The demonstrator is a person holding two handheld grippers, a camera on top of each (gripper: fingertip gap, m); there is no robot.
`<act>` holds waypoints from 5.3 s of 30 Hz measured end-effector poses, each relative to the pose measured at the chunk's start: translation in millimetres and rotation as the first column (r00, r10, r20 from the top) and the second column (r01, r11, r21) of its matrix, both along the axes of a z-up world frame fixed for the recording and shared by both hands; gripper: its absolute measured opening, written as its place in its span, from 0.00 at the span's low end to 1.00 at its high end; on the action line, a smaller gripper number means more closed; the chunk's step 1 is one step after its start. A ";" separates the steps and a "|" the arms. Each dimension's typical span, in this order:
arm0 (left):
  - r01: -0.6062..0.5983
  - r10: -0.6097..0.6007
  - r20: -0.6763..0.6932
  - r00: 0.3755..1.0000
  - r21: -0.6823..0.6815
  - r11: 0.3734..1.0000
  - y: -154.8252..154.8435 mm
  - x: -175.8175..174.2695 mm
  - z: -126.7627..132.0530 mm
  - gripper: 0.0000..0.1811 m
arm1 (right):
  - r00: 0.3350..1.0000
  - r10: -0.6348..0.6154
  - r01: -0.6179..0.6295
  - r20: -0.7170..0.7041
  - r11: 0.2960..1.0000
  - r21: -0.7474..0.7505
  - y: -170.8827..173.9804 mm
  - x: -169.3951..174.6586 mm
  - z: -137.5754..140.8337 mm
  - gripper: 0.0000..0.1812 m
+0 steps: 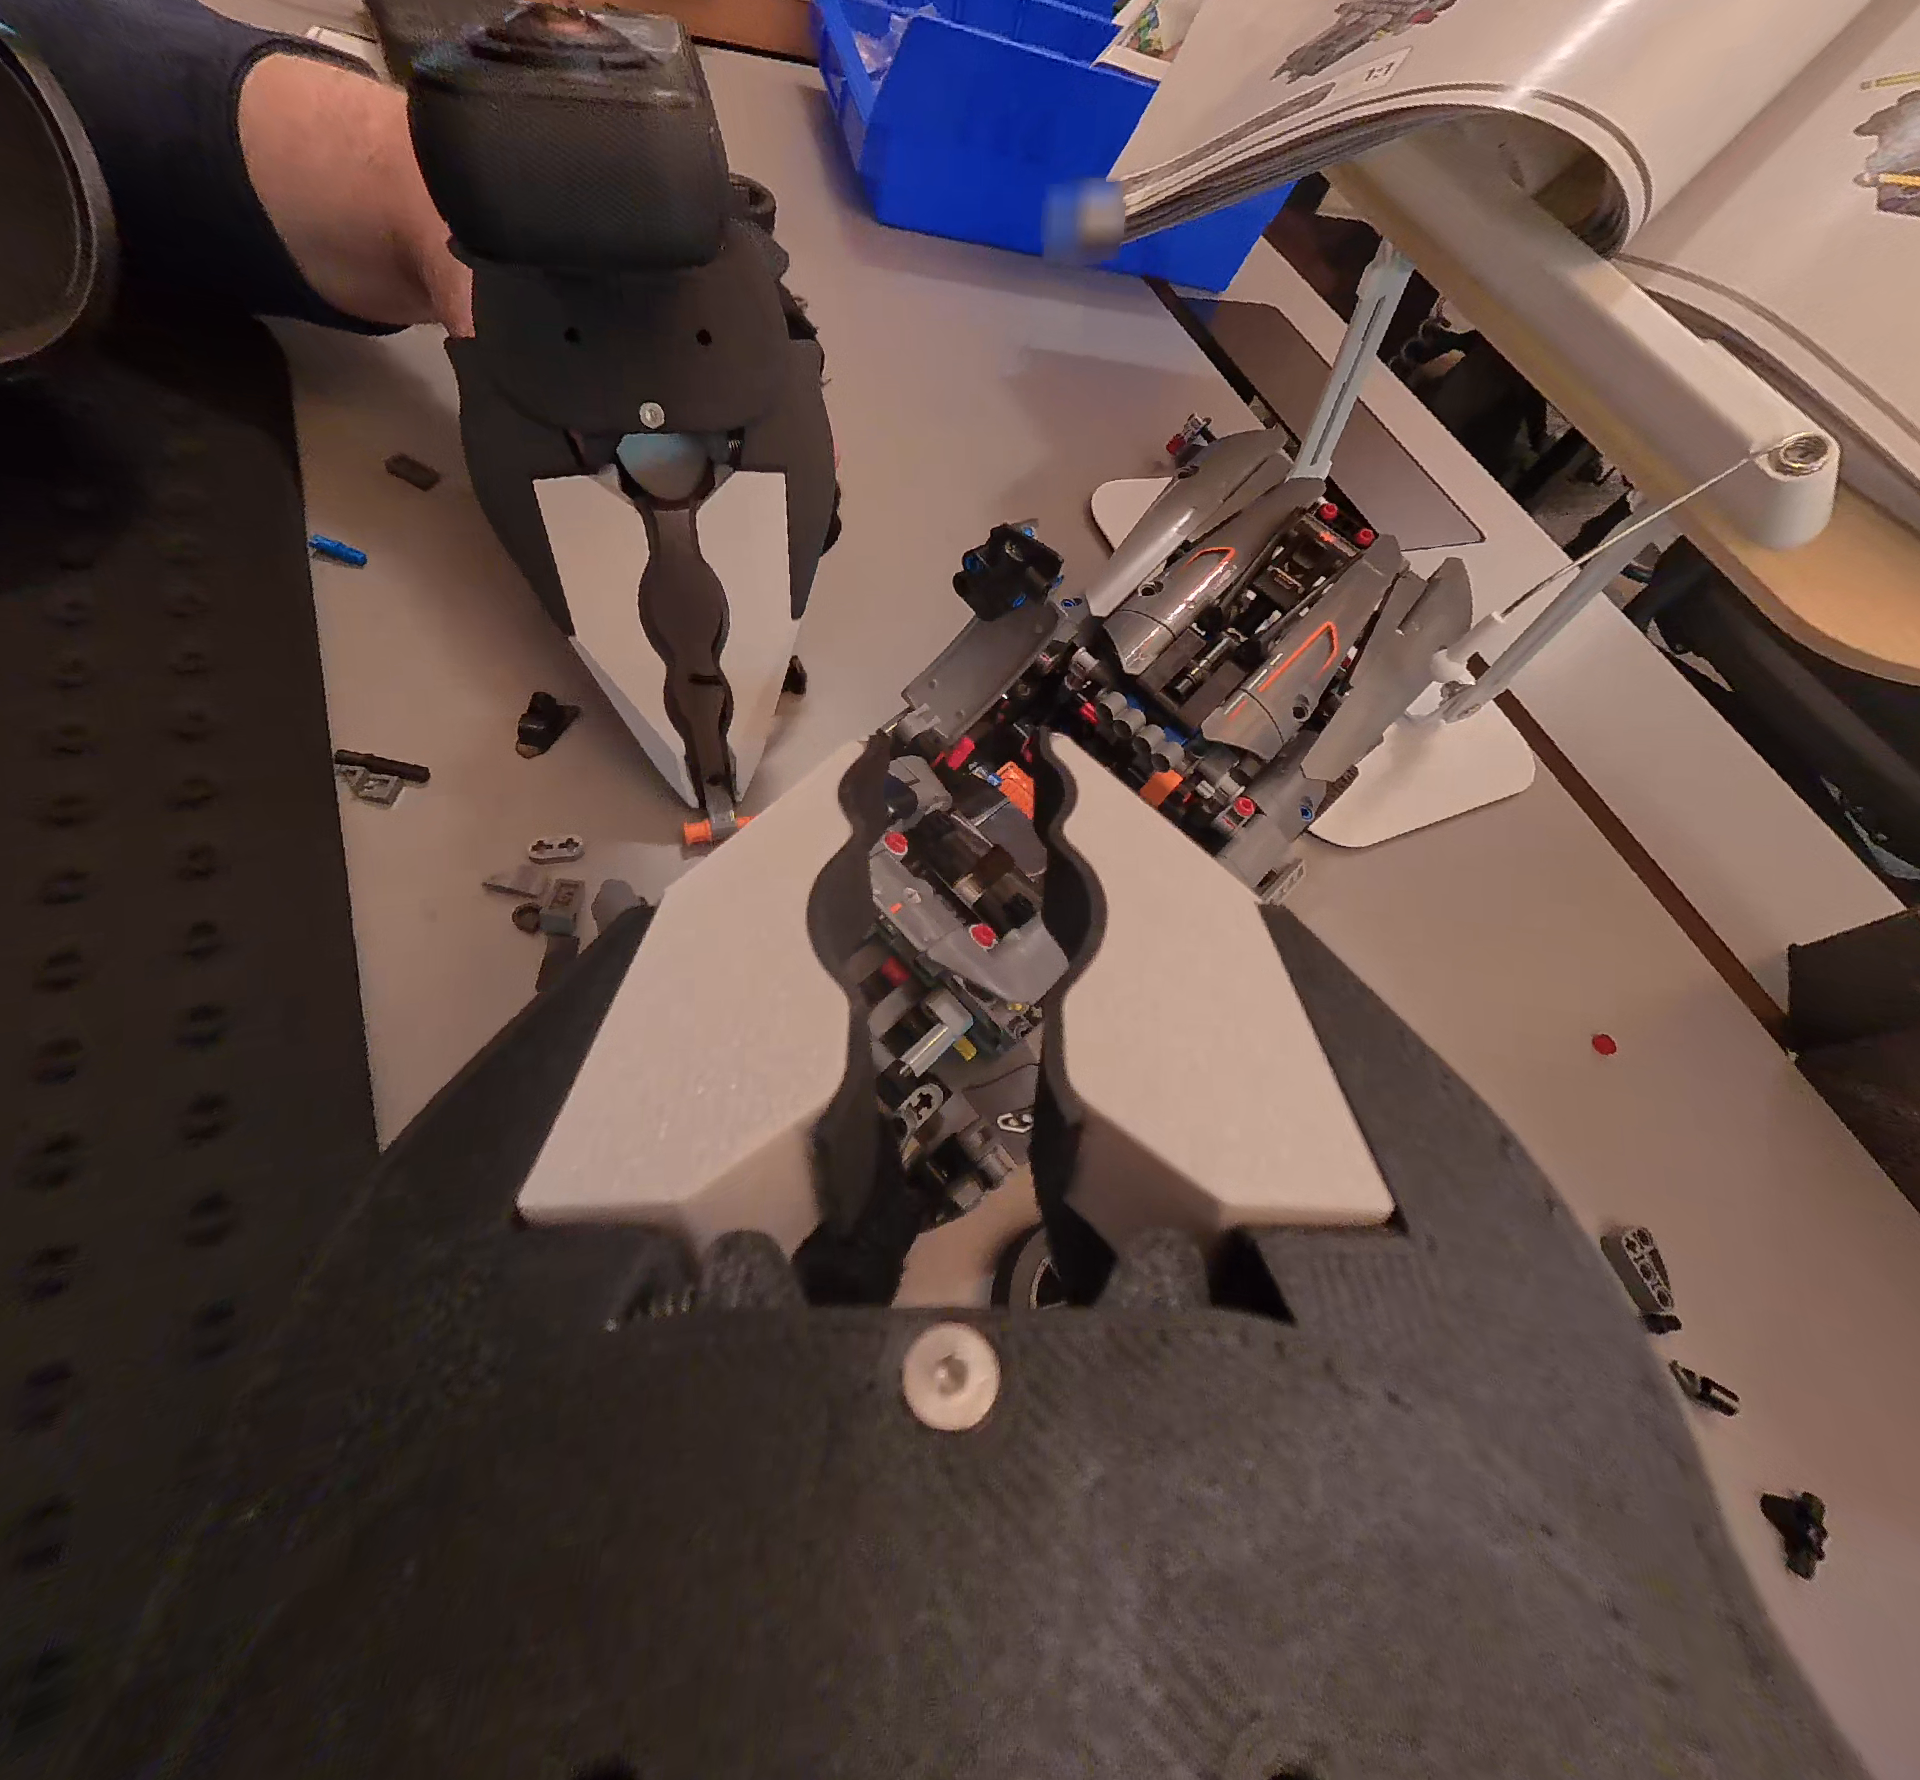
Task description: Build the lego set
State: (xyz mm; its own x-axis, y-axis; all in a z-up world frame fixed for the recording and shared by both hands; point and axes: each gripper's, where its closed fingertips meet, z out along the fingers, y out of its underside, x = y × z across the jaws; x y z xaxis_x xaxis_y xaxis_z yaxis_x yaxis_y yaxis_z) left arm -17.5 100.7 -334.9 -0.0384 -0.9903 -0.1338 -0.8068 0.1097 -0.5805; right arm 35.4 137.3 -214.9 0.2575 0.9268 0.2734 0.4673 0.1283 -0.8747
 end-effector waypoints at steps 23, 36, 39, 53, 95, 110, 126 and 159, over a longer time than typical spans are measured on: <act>-0.229 0.119 0.457 0.882 0.193 0.954 39.8 -11.0 107.0 0.02 | 0.983 -0.001 -0.005 -0.185 0.999 -0.035 7.8 -28.2 36.7 0.18; -0.323 0.111 0.521 0.847 0.336 0.885 48.1 -8.3 123.5 0.03 | 0.974 0.015 -0.020 -0.228 1.000 -0.022 1.3 -47.0 25.2 0.19; -0.330 0.104 0.525 0.845 0.358 0.874 48.6 -8.3 126.0 0.03 | 0.975 0.000 -0.001 -0.221 1.000 -0.002 3.4 -46.5 23.6 0.20; -0.332 0.038 0.489 0.871 0.531 0.780 42.7 -3.6 134.9 0.03 | 0.968 0.004 0.000 -0.249 1.000 0.016 3.3 -46.3 27.4 0.18; -0.356 0.035 0.491 0.871 0.578 0.734 42.5 -0.1 138.0 0.03 | 0.961 0.022 -0.034 -0.274 0.999 -0.040 0.1 -46.5 24.7 0.06; -0.314 -0.011 0.427 0.904 0.683 0.660 36.8 5.9 135.9 0.03 | 0.946 0.055 -0.115 -0.318 0.978 -0.173 -5.5 -50.5 19.7 0.05; -0.289 -0.028 0.400 0.916 0.706 0.647 36.5 10.3 127.1 0.03 | 0.941 0.068 -0.125 -0.331 0.980 -0.153 -8.2 -47.5 24.2 0.02; -0.239 0.034 0.338 0.941 0.586 0.774 44.9 5.8 96.2 0.08 | 0.917 -0.013 -0.083 -0.398 0.971 -0.224 10.4 3.9 33.1 0.02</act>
State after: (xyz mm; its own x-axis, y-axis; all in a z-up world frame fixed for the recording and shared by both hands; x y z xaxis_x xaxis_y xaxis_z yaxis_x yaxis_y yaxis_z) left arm -11.7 145.5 -238.7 0.2325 -0.6835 -0.6919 -0.6449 0.4242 -0.6358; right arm 39.3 147.6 -181.9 0.2657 0.9618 -0.0664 0.0777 -0.0900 -0.9929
